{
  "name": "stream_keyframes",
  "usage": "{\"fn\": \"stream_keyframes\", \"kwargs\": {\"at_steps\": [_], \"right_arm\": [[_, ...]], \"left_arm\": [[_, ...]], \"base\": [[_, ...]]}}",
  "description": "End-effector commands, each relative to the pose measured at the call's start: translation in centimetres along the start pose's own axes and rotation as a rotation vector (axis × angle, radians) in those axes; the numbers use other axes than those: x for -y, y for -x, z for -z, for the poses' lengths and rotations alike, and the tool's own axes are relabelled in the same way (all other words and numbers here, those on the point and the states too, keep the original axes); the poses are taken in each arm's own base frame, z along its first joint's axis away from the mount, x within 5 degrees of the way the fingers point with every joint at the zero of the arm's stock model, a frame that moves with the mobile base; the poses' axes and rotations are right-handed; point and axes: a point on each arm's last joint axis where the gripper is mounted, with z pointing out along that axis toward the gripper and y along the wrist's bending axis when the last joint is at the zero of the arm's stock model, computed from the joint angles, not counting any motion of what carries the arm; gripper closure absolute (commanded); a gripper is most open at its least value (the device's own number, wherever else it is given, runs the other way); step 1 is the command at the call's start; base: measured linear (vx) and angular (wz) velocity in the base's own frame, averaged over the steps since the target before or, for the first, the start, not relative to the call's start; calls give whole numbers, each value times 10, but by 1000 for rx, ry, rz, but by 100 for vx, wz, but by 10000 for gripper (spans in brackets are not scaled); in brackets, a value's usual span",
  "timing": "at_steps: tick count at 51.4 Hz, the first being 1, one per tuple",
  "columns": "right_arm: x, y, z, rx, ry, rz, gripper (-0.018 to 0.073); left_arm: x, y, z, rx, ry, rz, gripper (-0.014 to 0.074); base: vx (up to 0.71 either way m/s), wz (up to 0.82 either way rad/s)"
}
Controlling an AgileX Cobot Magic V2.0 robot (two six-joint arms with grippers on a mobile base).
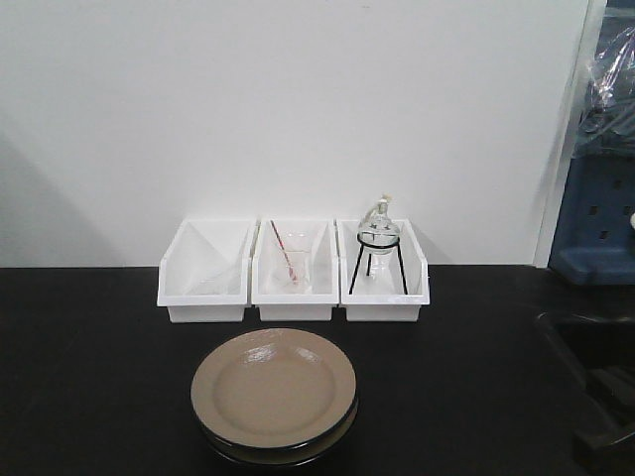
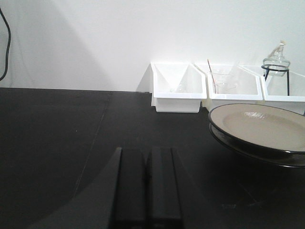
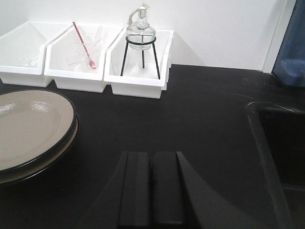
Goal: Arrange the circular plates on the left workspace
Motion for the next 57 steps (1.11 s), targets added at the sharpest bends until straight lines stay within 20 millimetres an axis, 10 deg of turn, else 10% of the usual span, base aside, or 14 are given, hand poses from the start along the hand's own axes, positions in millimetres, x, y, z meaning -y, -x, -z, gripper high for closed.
{"fn": "stream_keyframes", "kwargs": {"at_steps": [1,37,57], "right_arm": [[3,18,4,110,-31,7,564],[2,11,17,119,-24,56,564],[-4,-110,97,275,-29,14,564]], "left_arm": [[-1,2,0,75,8,8,596],[-1,1,0,69,7,7,596],[-1,1,0,69,7,7,596]], "base": [[0,0],[0,0],[0,0]]}}
